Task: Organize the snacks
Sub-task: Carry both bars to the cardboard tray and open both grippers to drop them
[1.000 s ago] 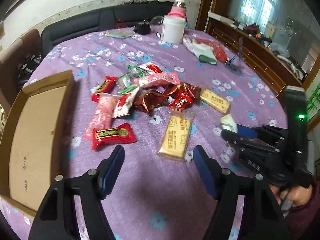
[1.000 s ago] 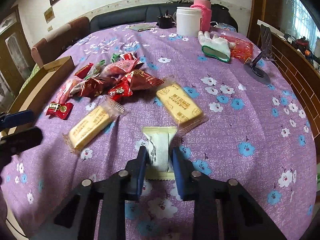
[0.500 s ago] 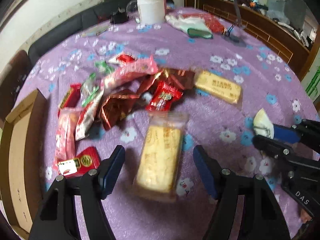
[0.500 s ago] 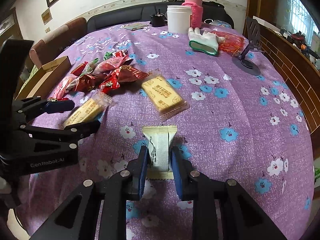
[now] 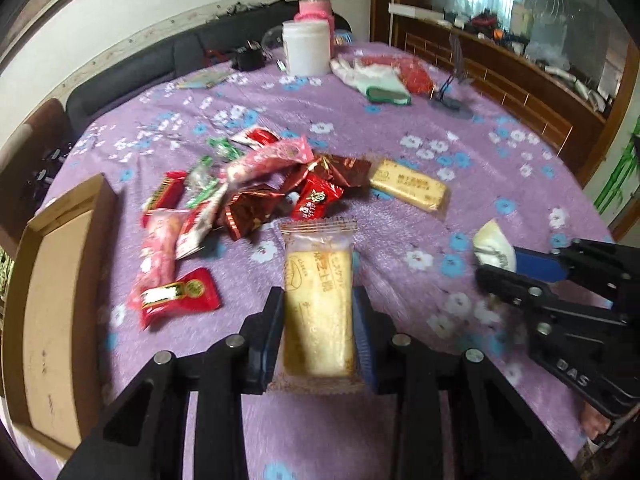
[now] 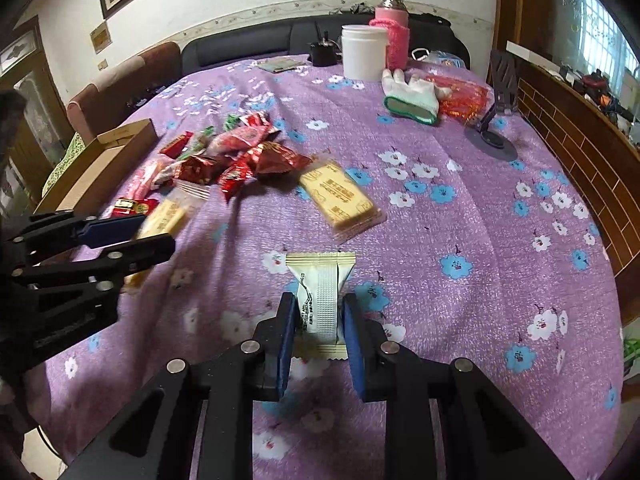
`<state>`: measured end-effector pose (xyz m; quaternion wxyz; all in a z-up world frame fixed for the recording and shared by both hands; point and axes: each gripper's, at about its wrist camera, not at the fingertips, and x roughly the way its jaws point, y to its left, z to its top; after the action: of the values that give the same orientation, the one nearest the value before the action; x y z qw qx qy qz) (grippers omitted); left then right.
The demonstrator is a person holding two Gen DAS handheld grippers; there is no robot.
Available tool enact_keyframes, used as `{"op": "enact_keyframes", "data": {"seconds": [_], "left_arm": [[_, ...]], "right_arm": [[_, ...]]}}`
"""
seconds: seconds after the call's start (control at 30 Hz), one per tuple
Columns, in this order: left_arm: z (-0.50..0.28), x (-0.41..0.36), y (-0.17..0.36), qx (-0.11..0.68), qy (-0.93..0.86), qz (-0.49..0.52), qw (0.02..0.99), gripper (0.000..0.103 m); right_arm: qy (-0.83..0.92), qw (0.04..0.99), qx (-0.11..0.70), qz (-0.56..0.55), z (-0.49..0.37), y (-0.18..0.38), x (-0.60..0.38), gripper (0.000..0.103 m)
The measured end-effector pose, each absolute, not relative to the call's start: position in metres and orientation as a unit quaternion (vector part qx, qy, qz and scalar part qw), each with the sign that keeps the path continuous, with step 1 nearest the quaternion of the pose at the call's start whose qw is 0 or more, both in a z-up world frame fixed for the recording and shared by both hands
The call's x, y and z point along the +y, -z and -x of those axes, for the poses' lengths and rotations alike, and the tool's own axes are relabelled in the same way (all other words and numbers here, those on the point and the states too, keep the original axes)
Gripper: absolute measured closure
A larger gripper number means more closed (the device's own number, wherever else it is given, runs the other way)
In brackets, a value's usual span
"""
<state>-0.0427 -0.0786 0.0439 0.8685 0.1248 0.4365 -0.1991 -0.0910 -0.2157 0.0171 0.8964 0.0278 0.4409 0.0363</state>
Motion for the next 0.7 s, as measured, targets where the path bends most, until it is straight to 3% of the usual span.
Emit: {"op": "enact_keyframes", "data": {"seconds": [0.7], "left_arm": [[0.126,0.045,-0.168,0.295,0.061,-0.091,0.949,0.070]], "right_arm": [[-0.117,0.930,0.347,0.028,0.134,-0.126,-0.106,0.078]]}}
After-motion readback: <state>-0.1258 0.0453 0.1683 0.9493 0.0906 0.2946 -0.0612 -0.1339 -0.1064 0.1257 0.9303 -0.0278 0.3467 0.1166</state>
